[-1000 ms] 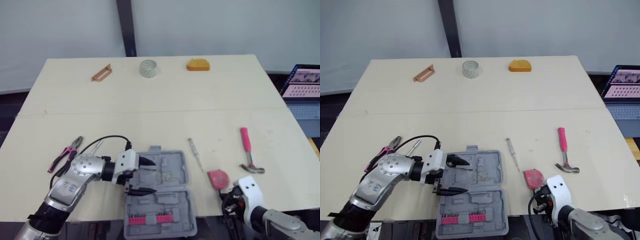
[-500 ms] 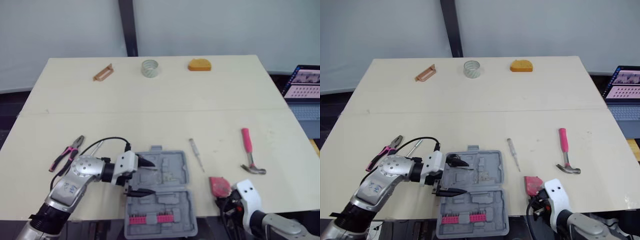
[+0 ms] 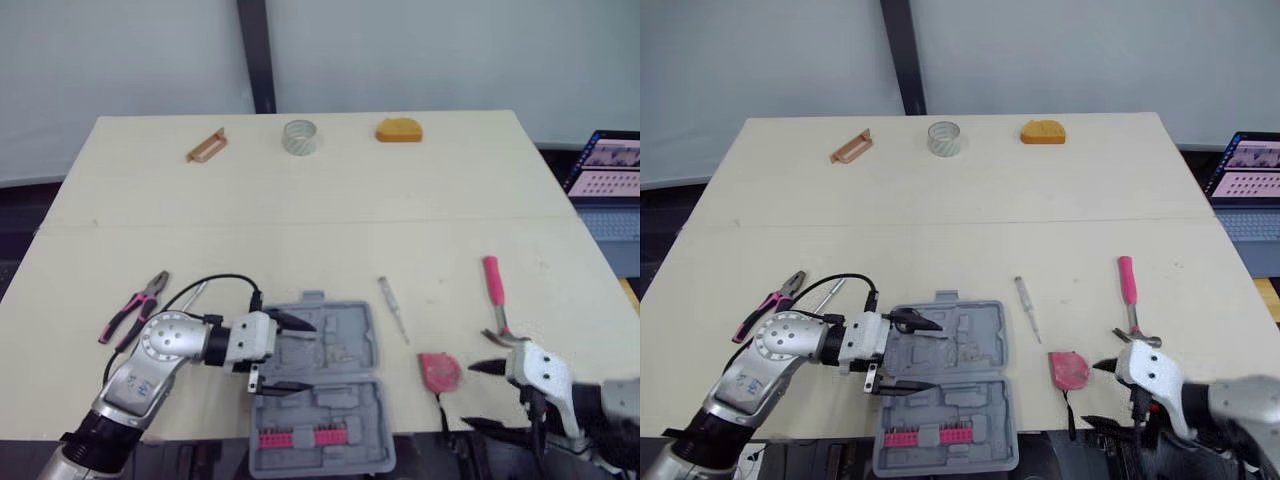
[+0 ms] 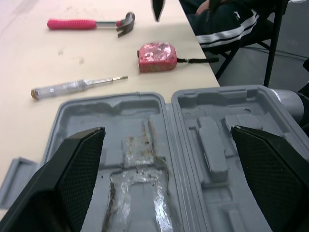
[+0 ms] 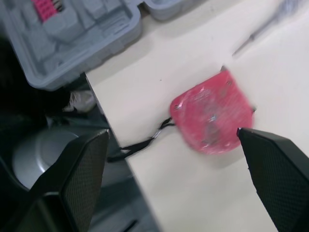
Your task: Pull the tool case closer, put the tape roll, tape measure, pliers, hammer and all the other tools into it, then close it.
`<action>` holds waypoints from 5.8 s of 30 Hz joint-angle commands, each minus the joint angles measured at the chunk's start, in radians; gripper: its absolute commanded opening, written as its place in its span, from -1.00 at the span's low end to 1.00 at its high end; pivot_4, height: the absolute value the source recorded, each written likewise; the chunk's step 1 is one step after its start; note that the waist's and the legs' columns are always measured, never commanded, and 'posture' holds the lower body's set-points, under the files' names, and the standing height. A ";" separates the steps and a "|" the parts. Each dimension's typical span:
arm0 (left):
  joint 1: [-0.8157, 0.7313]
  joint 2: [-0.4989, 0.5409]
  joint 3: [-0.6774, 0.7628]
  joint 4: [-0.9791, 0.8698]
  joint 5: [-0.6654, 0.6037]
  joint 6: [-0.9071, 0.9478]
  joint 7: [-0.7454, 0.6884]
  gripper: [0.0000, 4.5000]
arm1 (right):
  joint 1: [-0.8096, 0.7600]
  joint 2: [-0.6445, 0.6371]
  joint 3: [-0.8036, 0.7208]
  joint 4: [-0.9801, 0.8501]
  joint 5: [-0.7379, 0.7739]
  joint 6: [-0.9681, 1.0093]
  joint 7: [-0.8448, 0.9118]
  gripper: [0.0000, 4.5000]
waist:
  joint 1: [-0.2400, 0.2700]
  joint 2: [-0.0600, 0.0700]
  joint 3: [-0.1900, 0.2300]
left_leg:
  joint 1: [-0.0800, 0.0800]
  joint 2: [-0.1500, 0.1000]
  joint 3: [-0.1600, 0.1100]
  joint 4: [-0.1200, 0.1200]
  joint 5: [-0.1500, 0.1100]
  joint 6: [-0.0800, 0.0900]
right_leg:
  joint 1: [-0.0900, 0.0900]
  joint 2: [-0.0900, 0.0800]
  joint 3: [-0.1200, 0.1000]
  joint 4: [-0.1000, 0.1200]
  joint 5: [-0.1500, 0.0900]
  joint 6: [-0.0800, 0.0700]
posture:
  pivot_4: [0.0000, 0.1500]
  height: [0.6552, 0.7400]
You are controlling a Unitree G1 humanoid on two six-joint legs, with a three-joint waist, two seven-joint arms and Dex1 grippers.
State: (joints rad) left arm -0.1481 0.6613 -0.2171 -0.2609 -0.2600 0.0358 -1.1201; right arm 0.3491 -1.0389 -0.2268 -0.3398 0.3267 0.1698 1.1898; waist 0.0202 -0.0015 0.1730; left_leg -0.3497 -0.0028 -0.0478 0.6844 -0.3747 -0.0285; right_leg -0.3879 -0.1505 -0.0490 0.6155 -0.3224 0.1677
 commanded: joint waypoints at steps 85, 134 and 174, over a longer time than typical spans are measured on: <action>0.077 -0.053 0.021 0.021 0.078 -0.051 0.194 1.00 | -0.808 0.067 0.429 -0.089 -0.048 0.378 0.054 0.30 | 0.005 0.003 0.002 | 0.007 0.001 -0.004 -0.002 0.000 0.000 | 0.012 0.000 -0.004 -0.008 0.001 0.000 | 1.00 1.00; 0.135 -0.081 0.131 -0.004 0.017 -0.012 0.239 1.00 | -1.185 0.413 1.040 0.080 -0.565 0.678 -0.052 0.30 | -0.029 0.004 0.002 | -0.006 0.001 -0.005 0.000 0.000 -0.002 | -0.005 -0.001 -0.007 -0.002 0.001 0.000 | 1.00 1.00; 0.168 -0.083 0.113 0.006 0.028 -0.030 0.230 1.00 | -1.162 0.424 1.002 0.067 -0.556 0.651 -0.046 0.30 | -0.048 0.004 0.002 | -0.006 0.001 -0.006 -0.001 0.000 -0.002 | -0.005 -0.001 -0.007 -0.002 0.001 0.000 | 1.00 1.00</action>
State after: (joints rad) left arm 0.0101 0.5833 -0.0994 -0.2394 -0.2315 0.0254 -0.8872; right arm -0.8126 -0.6172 0.8123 -0.2339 -0.2352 0.8279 1.1383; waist -0.0277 0.0021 0.1748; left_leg -0.3556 -0.0022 -0.0536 0.6834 -0.3744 -0.0300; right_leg -0.3929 -0.1511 -0.0564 0.6138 -0.3212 0.1680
